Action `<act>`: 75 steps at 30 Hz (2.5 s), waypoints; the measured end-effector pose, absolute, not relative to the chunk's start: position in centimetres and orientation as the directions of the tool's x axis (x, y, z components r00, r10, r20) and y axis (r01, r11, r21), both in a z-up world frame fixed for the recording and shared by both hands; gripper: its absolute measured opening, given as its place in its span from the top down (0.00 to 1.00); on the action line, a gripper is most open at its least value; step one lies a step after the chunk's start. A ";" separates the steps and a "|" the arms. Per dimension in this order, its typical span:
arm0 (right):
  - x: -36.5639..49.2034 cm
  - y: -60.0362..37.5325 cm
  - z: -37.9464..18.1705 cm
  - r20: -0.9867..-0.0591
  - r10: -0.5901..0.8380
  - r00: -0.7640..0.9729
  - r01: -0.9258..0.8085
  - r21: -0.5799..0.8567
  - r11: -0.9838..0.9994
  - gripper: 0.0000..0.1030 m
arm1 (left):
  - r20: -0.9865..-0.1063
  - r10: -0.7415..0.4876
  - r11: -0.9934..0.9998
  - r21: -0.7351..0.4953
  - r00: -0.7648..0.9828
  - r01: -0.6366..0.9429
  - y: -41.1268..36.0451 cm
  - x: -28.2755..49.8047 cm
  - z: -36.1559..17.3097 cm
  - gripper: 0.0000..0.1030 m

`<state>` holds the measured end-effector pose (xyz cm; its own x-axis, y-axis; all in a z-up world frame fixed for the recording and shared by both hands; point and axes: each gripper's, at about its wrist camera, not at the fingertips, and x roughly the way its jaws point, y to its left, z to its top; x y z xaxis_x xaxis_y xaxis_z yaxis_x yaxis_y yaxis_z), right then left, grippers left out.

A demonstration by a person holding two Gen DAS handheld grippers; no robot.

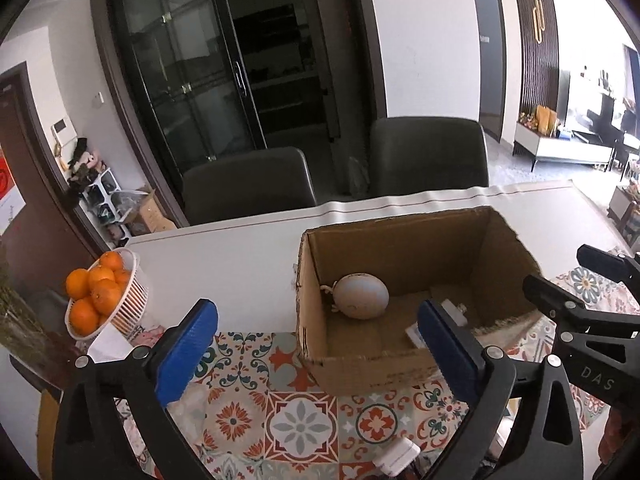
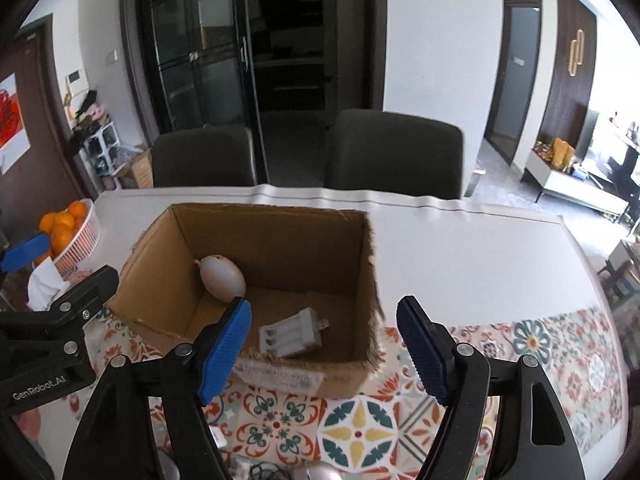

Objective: Organize rigid objects
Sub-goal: 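Move both tools back over the remaining items on the runner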

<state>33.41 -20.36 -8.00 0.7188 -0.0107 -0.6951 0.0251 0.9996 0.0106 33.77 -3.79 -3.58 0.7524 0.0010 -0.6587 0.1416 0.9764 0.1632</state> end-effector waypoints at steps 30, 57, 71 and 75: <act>20.2 -17.7 -5.6 -0.572 -0.049 0.819 0.009 -0.073 0.997 0.22 | -0.621 0.028 0.983 0.160 0.783 0.092 -1.5 22.3 -3.3 0.00; 17.5 -17.1 -12.8 -0.735 0.020 0.677 -0.091 -0.057 0.994 0.22 | -0.754 0.040 0.980 0.157 0.656 0.120 -1.5 18.8 -10.3 0.00; 17.6 -17.0 -17.6 -0.826 0.062 0.561 -0.151 -0.029 0.988 0.24 | -0.823 0.033 0.981 0.134 0.567 0.138 -1.6 18.3 -15.2 0.01; 17.9 -16.8 -19.2 -0.851 0.069 0.520 -0.173 -0.026 0.985 0.31 | -0.838 0.039 0.981 0.136 0.545 0.139 -1.6 18.2 -16.5 0.01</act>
